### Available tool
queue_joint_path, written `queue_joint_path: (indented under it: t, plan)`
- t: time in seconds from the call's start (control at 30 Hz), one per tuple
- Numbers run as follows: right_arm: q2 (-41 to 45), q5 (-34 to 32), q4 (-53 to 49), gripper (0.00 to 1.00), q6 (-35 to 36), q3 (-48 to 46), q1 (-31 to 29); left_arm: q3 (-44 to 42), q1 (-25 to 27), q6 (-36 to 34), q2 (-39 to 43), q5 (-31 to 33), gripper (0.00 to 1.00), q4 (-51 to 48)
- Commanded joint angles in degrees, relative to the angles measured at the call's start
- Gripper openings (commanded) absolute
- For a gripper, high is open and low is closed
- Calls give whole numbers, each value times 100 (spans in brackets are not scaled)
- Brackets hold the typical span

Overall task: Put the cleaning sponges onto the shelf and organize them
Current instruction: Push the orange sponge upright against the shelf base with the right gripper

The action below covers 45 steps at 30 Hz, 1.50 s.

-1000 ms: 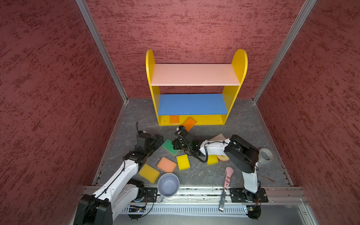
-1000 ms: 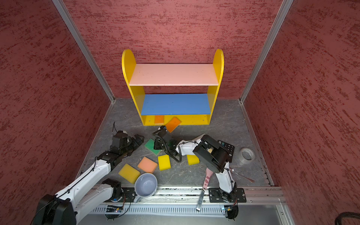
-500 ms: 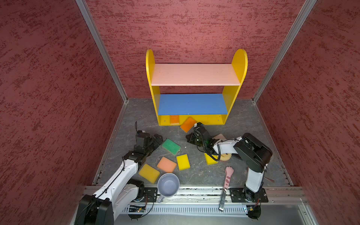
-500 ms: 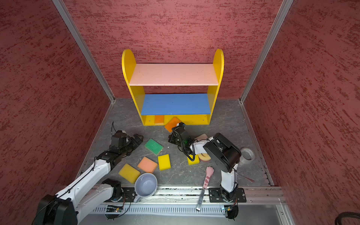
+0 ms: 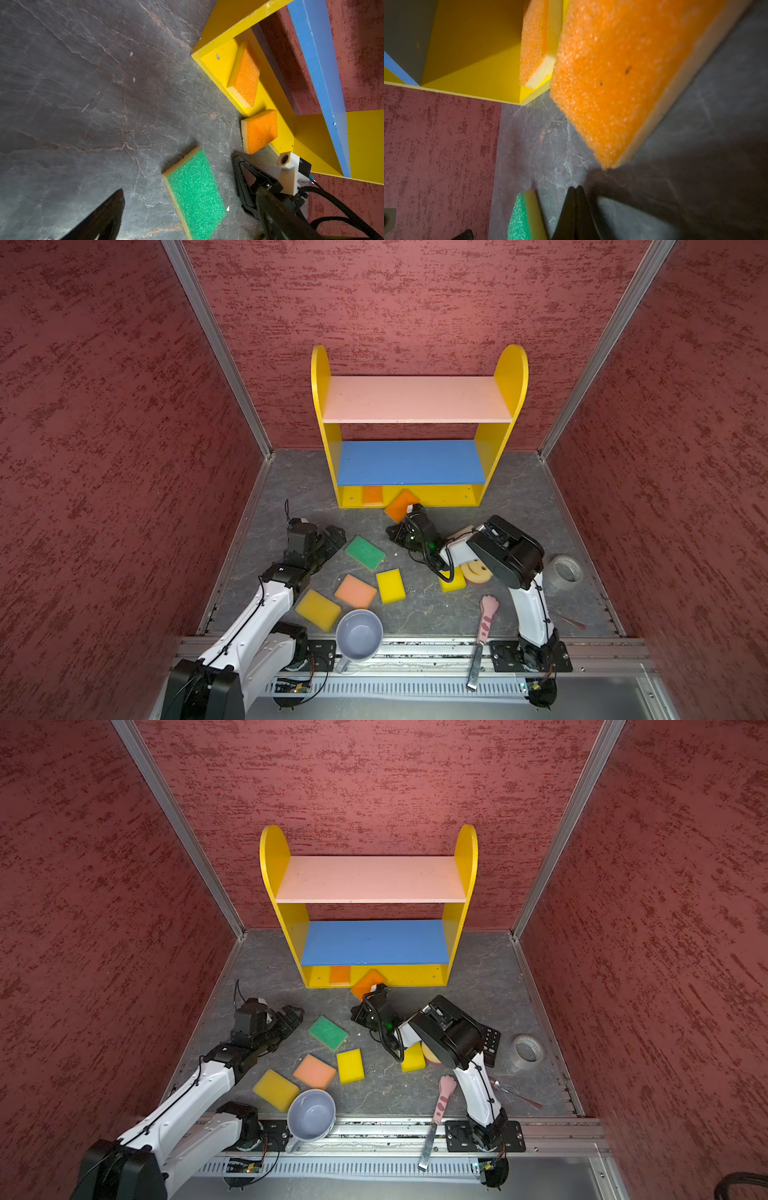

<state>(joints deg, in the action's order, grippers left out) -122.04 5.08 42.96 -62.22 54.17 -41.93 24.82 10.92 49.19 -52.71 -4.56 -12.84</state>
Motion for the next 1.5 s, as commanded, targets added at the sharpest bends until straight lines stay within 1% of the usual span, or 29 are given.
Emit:
queue_joint_path:
  t: [0.0,0.13,0.4,0.6,0.77,0.9,1.07,1.2,1.47]
  plan:
    - [-221,-504,358,0,-229,24,194,-4,-41,-60,-73,-88,98,88]
    - [-244,-552,537,0,-311,-120,411,-38,-46,-59,-91,-87,99,114]
    - [26,-684,634,0,-326,-544,738,-80,-64,-38,-212,-129,98,234]
    - [94,-739,739,0,-380,-671,895,-82,-63,7,-267,-181,98,284]
    - [65,-544,797,0,-414,-581,831,-90,-63,12,-207,-147,98,236]
    - [25,-543,851,0,-518,-632,674,-118,-63,36,-222,-150,98,269]
    - [-129,-532,976,0,-699,-642,651,-111,-59,42,-266,-183,98,294]
    - [-75,-602,923,0,-704,-672,534,-118,-63,19,-250,-158,98,264]
    - [-408,-587,725,0,-643,-135,537,-148,-63,53,-279,-191,98,326]
